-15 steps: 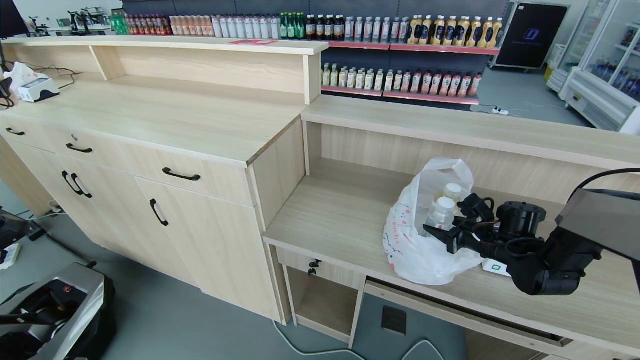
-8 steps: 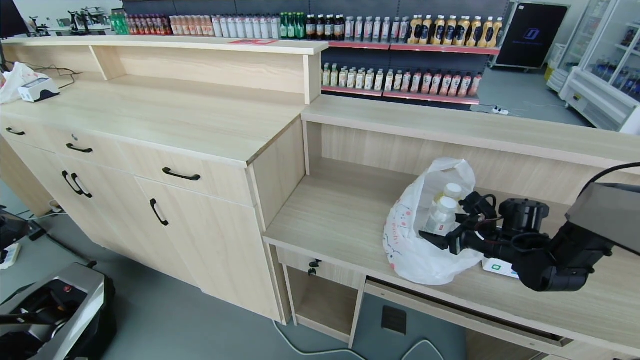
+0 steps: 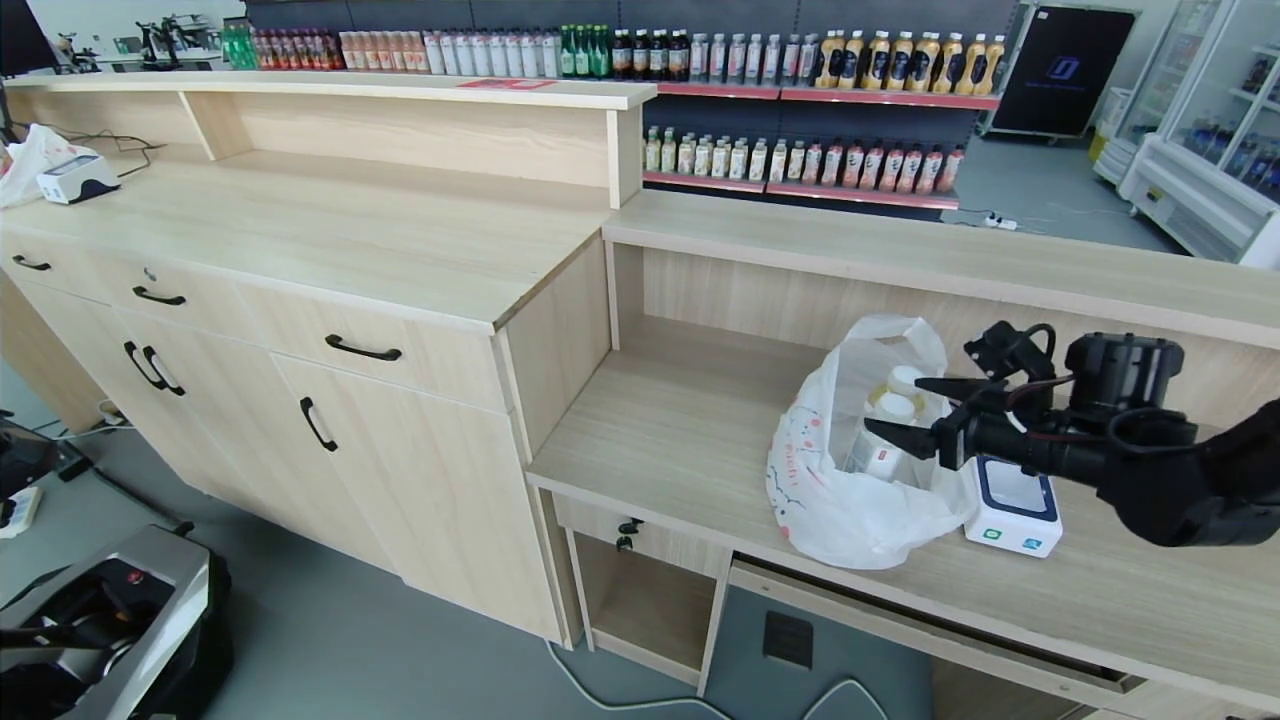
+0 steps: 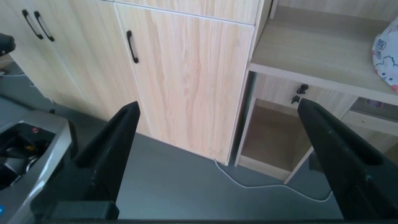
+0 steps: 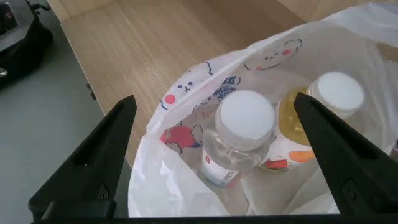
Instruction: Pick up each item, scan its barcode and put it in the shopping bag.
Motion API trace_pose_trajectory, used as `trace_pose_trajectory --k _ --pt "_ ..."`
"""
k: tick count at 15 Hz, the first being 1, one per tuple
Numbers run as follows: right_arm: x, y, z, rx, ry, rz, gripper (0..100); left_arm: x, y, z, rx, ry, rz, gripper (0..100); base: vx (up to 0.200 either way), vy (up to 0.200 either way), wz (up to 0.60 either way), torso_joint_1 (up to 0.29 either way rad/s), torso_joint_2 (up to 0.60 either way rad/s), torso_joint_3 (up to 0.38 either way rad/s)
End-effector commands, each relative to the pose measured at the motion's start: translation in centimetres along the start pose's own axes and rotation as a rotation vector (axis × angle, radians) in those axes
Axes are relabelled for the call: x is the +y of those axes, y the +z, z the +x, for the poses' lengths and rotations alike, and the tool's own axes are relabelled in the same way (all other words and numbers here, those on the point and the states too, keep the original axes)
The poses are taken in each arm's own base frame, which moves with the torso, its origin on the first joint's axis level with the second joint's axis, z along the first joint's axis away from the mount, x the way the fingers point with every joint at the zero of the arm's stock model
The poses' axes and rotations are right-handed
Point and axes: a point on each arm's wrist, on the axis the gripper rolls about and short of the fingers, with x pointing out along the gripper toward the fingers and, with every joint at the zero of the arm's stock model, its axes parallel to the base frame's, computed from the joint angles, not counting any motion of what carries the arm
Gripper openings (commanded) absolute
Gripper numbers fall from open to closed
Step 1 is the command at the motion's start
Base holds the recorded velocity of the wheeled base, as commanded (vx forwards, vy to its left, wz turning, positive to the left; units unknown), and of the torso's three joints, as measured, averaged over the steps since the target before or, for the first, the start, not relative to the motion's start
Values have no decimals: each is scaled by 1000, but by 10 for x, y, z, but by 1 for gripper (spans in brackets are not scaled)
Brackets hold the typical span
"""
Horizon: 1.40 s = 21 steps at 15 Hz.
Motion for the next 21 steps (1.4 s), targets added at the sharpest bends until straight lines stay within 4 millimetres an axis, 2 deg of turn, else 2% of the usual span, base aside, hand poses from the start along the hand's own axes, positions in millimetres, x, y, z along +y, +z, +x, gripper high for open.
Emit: trace_pose_trajectory --k 1,3,6,8,13,18,20,21 --pt "-6 43 -60 -17 -97 -128 100 0 0 0 0 0 0 100 0 0 0 0 0 0" --pt "-11 51 -95 46 -158 -232 100 0 0 0 0 0 0 100 0 0 0 0 0 0" --pt "-14 58 -129 109 -286 -340 100 0 0 0 0 0 0 100 0 0 0 0 0 0" --pt "-15 66 -138 140 -401 -345 100 0 0 0 0 0 0 100 0 0 -300 -1 6 4" --pt "-15 80 -153 132 -623 -151 100 0 0 0 0 2 0 100 0 0 -600 0 4 0" --pt "-8 86 -163 110 -714 -61 100 0 0 0 -2 0 0 100 0 0 -600 -133 314 171" --pt "-6 86 -165 103 -715 -51 100 0 0 0 0 0 0 100 0 0 0 -151 349 198" --pt "16 79 -178 63 -687 49 100 0 0 0 0 0 0 100 0 0 0 -154 359 203"
